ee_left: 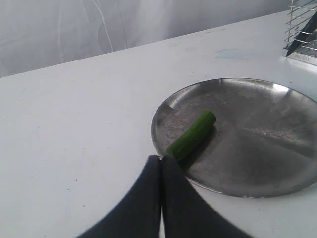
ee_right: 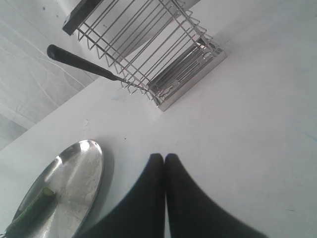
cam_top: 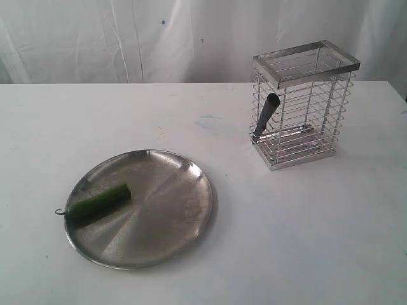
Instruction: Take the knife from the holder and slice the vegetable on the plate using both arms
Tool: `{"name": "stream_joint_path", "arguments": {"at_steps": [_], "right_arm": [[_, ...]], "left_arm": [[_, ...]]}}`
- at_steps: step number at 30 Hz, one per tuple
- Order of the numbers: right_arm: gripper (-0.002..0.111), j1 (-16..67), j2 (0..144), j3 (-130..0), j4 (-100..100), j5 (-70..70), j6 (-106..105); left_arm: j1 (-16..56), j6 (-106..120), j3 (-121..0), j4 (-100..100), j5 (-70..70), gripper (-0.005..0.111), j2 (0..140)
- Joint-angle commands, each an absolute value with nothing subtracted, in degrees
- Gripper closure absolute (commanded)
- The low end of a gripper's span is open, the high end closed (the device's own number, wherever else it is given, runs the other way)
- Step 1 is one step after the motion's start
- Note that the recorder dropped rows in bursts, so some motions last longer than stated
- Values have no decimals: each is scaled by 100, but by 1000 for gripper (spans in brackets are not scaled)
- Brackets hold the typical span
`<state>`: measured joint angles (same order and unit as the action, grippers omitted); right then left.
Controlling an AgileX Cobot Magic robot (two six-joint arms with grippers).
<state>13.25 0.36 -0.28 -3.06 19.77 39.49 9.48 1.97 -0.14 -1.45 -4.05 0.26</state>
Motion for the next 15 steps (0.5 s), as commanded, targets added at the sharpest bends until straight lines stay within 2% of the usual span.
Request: {"name": "stream_joint_path", "arguments": {"at_steps": [1,15], "right_arm": [[108,1288,0,0,-319,1966,3939],[108,1288,0,0,-345,2010,3813]], "left_arm": [[937,157,0,-124,-429,107,0],[937,157,0,-124,-429,107,0]]}}
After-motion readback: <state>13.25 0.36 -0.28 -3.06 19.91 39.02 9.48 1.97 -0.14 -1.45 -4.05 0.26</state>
